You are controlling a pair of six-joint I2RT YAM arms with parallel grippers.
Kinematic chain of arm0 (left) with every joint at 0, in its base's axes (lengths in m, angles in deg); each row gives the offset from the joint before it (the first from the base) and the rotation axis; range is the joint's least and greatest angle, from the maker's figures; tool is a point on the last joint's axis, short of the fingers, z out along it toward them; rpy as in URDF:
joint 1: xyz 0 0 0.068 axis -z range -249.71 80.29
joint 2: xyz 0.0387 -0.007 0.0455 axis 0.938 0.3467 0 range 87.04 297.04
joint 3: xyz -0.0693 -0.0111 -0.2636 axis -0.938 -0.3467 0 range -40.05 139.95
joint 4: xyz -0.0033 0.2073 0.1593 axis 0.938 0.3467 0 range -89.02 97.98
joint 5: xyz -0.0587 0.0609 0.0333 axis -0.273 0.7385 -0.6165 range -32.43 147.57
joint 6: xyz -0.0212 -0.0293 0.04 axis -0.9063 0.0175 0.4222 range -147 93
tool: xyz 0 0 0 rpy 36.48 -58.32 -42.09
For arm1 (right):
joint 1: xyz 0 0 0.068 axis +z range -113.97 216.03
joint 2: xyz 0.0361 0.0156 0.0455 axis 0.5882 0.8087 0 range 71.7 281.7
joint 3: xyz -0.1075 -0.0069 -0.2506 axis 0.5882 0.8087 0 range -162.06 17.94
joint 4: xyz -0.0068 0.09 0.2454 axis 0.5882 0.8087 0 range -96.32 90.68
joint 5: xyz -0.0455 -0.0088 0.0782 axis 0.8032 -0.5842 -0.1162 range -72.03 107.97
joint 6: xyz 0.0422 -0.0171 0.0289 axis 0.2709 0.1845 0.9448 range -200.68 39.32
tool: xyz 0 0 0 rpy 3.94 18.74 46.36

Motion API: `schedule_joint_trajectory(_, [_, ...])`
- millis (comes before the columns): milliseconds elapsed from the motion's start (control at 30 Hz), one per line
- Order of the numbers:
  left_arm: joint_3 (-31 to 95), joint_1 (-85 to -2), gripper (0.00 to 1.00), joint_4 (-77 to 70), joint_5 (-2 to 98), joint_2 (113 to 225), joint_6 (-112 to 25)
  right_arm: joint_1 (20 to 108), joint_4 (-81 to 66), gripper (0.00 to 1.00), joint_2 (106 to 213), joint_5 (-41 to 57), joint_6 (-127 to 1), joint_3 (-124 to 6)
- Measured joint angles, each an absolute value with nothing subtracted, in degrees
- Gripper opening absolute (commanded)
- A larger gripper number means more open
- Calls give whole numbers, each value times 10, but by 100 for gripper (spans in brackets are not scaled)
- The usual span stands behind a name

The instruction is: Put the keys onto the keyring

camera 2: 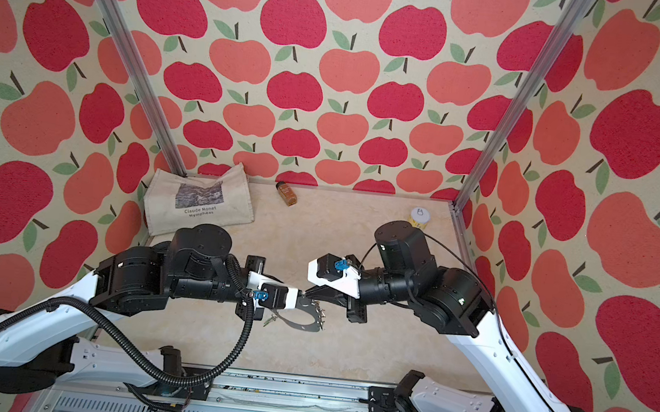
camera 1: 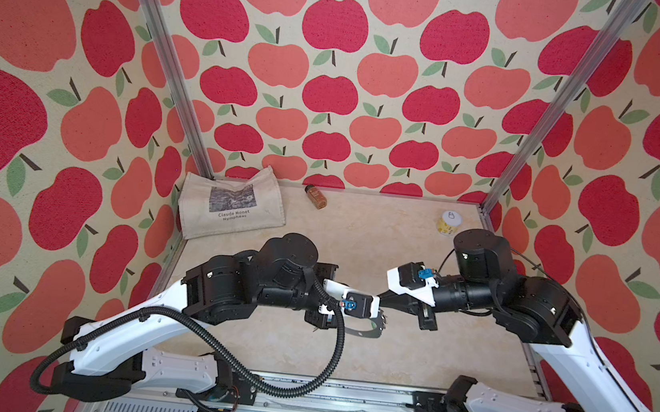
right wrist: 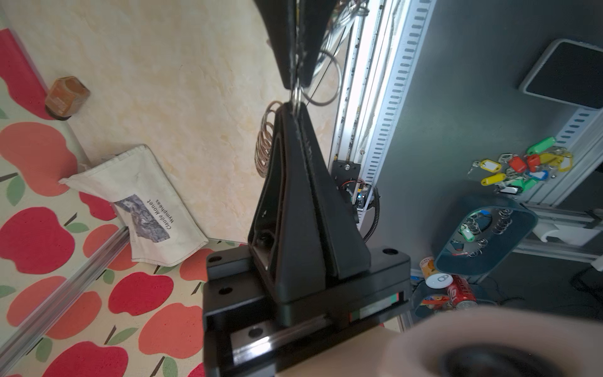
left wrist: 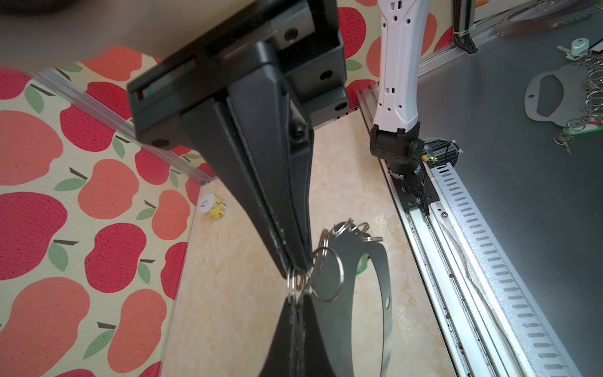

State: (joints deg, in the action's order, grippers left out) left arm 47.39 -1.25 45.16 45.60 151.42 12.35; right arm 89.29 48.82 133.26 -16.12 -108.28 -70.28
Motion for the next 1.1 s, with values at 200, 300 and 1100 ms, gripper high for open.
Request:
schedule_joint_trajectory(200, [473, -10, 0, 449, 462, 1514, 122, 895, 486, 0, 1329, -153, -1082, -702])
schedule_joint_trajectory(300, [472, -8, 2, 448, 464, 1514, 115, 901, 486, 0, 1326, -142, -1080, -702])
schedule_joint_trajectory(1100, [478, 0, 27, 406, 488, 1544, 100, 919, 500, 0, 1324, -54, -1045, -702])
